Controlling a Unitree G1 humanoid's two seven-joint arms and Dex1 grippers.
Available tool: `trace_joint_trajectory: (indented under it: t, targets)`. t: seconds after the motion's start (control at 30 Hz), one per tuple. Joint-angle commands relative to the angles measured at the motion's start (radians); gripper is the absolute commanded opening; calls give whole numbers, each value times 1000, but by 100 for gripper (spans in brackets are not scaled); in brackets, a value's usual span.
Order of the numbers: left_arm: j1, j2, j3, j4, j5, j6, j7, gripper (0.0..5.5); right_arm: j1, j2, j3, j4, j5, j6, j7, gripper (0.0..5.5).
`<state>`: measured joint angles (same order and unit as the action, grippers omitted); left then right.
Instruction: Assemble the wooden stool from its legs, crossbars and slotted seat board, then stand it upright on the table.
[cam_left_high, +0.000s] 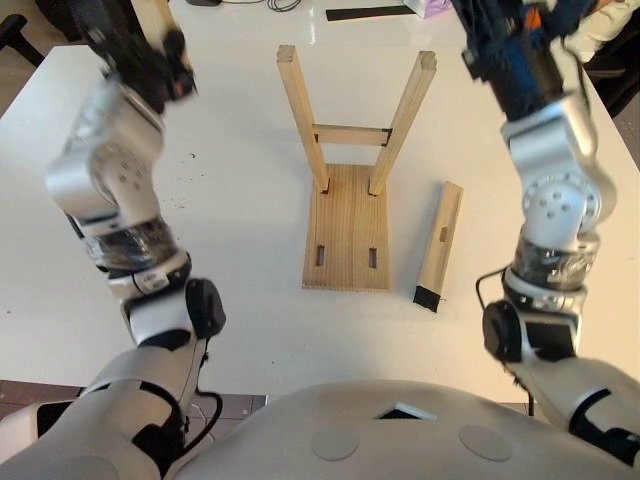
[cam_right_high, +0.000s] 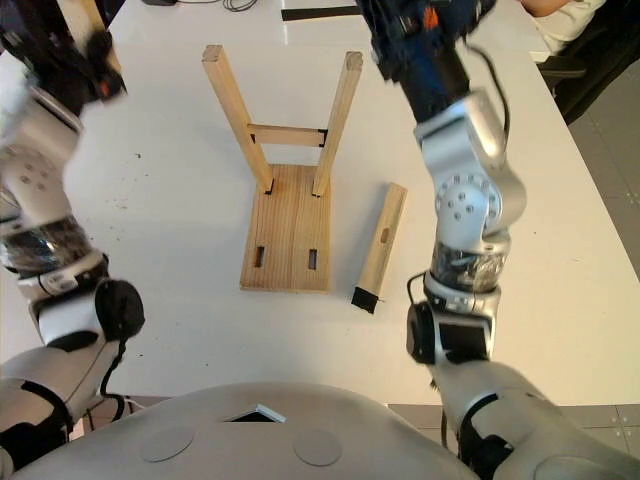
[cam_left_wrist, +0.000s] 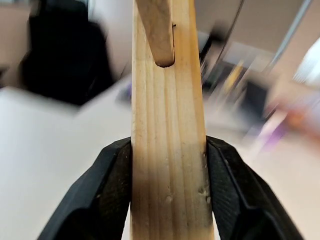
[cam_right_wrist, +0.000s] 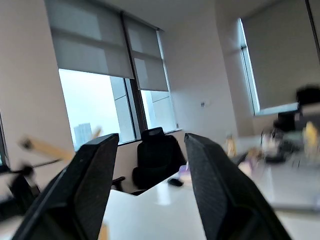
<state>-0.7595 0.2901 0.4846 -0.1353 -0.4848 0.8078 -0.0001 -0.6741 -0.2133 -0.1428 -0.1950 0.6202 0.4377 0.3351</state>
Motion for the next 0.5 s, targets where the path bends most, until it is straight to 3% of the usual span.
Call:
trace_joint_trajectory:
  t: [0.03, 0.17, 0.37, 0.5]
  targets:
    - [-87, -29, 29, -106, -153, -81, -76, 203, -141, -53, 63, 112, -160, -96, 15, 241]
    - [-58, -6, -7, -219, -274, -118, -206, 203, -236, -114, 136, 216, -271, -191, 138, 241]
    - [111, 81, -136, -290, -359, -96, -449, 203, -336, -205, -16, 238, 236, 252, 510, 241]
    - [248, 147, -216, -324, -386, -114, -659, 203, -363, -301, 8, 284, 276, 323, 719, 241]
